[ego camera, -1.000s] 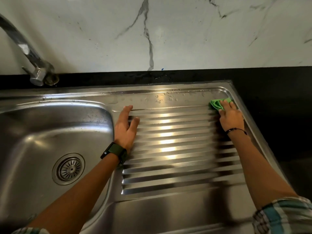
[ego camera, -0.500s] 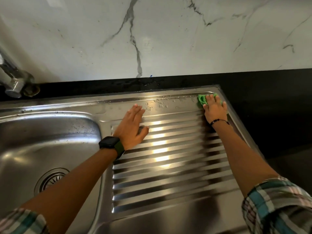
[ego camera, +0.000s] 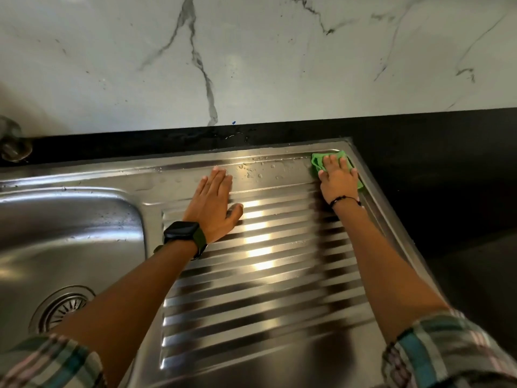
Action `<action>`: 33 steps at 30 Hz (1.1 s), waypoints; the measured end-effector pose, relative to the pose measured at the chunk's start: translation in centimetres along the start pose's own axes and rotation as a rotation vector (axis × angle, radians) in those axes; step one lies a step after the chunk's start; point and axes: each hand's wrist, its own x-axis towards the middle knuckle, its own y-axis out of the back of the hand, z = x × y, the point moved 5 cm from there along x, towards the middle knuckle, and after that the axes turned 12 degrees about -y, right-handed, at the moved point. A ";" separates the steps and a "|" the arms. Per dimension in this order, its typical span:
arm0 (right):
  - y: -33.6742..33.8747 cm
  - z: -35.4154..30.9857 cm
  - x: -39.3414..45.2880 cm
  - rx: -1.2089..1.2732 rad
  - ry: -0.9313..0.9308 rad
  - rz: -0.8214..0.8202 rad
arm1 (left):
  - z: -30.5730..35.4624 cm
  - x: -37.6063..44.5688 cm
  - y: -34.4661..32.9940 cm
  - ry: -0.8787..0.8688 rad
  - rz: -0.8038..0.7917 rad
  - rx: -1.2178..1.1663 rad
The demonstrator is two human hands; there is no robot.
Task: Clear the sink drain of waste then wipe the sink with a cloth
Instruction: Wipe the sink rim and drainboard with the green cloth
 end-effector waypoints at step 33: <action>5.9 1.4 0.4 0.801 -0.214 0.201 | -0.3 0.1 0.4 0.072 0.059 -0.029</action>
